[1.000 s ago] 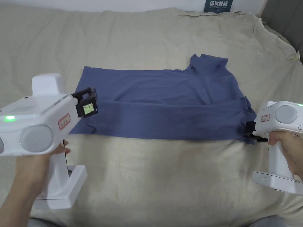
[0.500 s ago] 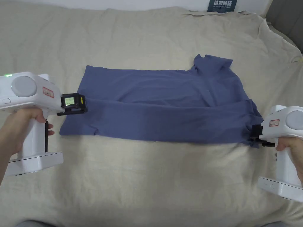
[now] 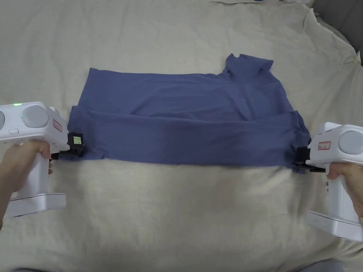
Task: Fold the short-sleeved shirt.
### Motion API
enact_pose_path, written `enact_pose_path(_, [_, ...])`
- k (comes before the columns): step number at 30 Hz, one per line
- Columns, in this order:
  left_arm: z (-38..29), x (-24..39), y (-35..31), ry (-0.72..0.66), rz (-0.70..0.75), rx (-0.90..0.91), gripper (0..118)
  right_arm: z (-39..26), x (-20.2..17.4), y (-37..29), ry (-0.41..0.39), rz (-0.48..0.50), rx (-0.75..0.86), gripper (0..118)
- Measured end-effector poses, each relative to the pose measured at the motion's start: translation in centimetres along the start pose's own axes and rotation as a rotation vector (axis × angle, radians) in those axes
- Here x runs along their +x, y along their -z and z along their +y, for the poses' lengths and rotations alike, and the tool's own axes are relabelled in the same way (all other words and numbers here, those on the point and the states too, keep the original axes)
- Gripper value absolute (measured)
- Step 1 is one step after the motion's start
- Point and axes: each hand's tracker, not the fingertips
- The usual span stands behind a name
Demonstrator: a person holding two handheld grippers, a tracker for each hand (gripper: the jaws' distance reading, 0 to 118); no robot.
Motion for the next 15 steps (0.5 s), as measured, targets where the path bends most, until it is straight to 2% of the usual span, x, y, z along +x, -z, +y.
enact_pose_path(2, [-0.1,0.5,0.0,0.036,0.011,0.012,13,-0.2,-0.1,-0.2,-0.003,-0.001,-0.001,5])
enact_pose_path(3, [-0.3,1.2,-0.4,0.043,0.009,0.015,13,-0.2,-0.1,-0.1,-0.004,-0.002,-0.001,5])
enact_pose_path(5, [-0.6,1.8,-0.2,0.05,-0.004,0.008,5,-0.3,-0.1,-0.2,-0.01,-0.004,-0.002,5])
enact_pose_path(7, [-0.9,2.5,-0.1,0.098,0.039,0.017,0,-0.4,-0.1,-0.1,-0.017,-0.007,-0.003,5])
enact_pose_path(9, [-0.6,2.2,-0.8,0.081,0.029,0.016,0,-0.5,-0.1,-0.2,-0.018,-0.002,-0.006,5])
enact_pose_path(15, [0.1,-1.0,-5.8,-0.045,-0.089,0.119,0,0.4,0.5,-3.0,-0.046,0.032,0.021,5])
